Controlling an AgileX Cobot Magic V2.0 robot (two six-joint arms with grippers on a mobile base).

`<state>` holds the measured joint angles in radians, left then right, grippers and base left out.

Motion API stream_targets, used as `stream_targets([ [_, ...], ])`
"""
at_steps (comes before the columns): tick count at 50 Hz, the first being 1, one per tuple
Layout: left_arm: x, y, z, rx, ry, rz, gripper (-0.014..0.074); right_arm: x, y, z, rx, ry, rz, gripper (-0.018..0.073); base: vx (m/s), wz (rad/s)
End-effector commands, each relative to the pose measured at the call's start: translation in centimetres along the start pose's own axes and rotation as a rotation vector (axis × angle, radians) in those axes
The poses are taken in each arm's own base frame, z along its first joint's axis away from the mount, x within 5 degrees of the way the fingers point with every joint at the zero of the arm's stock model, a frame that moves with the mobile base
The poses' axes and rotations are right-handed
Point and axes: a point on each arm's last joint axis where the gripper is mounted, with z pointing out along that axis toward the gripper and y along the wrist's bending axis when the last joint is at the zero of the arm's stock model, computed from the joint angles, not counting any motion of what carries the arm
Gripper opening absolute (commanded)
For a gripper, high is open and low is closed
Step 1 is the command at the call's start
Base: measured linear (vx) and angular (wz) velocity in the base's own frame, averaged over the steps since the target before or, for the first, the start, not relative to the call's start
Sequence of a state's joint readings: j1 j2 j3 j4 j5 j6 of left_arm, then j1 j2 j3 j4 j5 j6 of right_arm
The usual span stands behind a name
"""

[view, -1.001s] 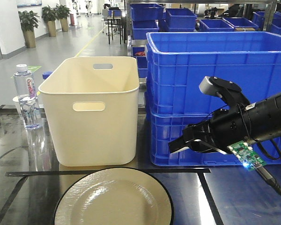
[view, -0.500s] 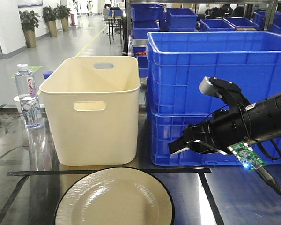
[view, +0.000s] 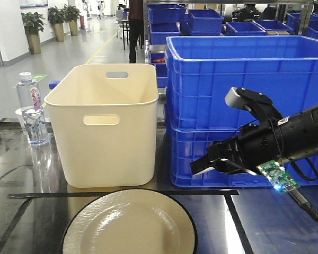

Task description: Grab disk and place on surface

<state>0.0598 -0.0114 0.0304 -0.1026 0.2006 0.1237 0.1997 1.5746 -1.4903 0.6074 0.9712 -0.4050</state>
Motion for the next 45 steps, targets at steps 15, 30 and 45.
stream_targets([
  [15, -1.3, 0.1, -0.2, -0.011, -0.098, -0.011, -0.0008, -1.3, 1.1, -2.3, -0.001, -0.118, -0.022, 0.0585, 0.00, 0.00],
  [30, -1.3, 0.1, -0.2, -0.011, -0.098, -0.011, -0.0008, 0.5, 0.5, -2.6, 0.089, -0.121, 0.043, 0.0453, 0.00, 0.00],
  [45, -1.3, 0.1, -0.2, -0.011, -0.098, -0.011, -0.0008, 9.5, 0.8, -8.0, 0.370, -0.278, 0.060, 0.0004, 0.00, 0.00],
])
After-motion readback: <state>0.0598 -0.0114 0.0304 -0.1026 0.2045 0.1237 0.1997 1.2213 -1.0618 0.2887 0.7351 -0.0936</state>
